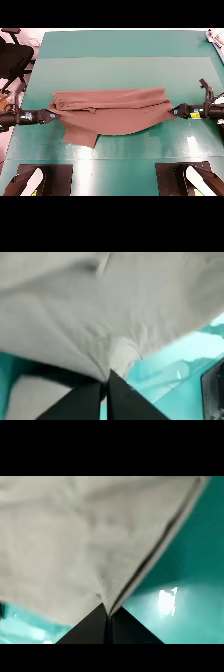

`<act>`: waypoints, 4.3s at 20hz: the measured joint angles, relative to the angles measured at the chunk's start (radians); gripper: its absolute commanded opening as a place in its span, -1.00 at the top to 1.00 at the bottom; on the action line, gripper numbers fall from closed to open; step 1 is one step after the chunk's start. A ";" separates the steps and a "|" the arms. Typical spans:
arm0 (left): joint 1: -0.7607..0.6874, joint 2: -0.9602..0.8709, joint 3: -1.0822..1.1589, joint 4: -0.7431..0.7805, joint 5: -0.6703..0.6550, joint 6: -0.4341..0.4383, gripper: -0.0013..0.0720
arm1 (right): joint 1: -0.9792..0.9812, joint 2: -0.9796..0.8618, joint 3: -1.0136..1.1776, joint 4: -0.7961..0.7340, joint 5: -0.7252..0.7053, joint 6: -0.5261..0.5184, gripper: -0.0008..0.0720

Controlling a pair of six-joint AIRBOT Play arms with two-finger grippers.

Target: Fold the shirts.

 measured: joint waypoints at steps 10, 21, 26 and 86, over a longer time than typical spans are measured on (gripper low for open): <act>-0.001 0.064 0.054 0.013 0.180 0.006 0.89 | 0.000 -0.134 0.176 0.040 -0.071 -0.005 0.93; -0.001 -0.253 0.055 -0.073 0.465 0.135 0.89 | 0.032 -0.504 0.344 0.043 -0.077 -0.023 0.93; -0.006 -0.430 0.056 -0.327 0.555 0.388 0.89 | 0.040 -0.597 0.353 0.044 -0.120 -0.043 0.93; -0.909 -0.939 0.668 0.435 0.503 -0.525 0.90 | 0.030 -0.738 0.353 0.052 -0.059 -0.229 0.93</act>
